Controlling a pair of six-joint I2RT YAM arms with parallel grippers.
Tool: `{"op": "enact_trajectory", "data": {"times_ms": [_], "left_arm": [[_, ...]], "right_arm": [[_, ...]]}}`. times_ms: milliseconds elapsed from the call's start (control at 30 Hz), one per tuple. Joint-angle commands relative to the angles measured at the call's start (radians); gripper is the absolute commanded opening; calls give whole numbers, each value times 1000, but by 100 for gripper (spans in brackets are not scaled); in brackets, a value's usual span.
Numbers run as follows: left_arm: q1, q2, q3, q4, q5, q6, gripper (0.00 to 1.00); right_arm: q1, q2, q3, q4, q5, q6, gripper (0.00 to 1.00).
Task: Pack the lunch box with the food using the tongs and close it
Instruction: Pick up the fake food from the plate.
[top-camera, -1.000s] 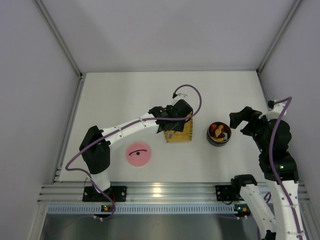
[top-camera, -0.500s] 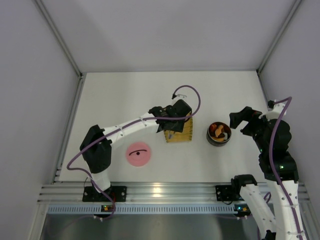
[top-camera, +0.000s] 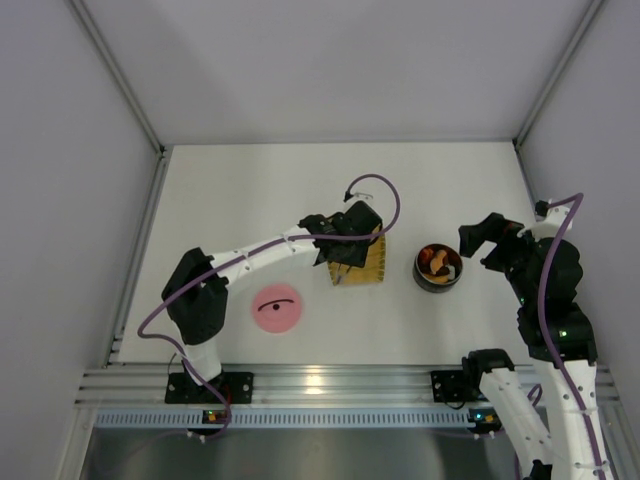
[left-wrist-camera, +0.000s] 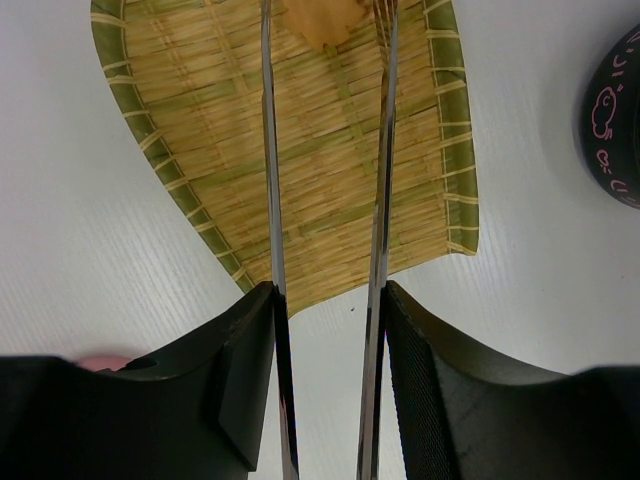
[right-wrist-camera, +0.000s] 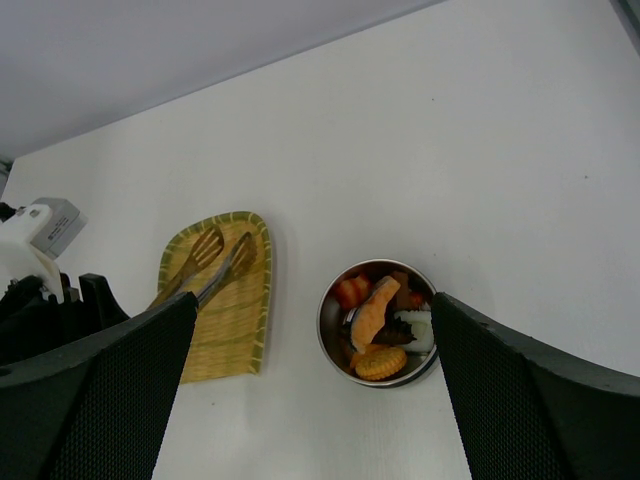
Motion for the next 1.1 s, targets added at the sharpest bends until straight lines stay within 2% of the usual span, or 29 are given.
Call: {"op": "enact_trajectory", "data": {"times_ms": [0,167,500,1067], "left_arm": [[8,4,-7,59,20,-5,50],[8,-4,-6,57,20,-5,49],[8,-44,-6,47,13,-5,40],[-4,-134,28,7,6,15,39]], "right_arm": [[-10,6,48,-10,5,-19,99],[-11,3,44,-10,8,-19,99],[-10,0,39,-10,6,-16,100],[-10,-2,36,-10,0,-9,99]]}}
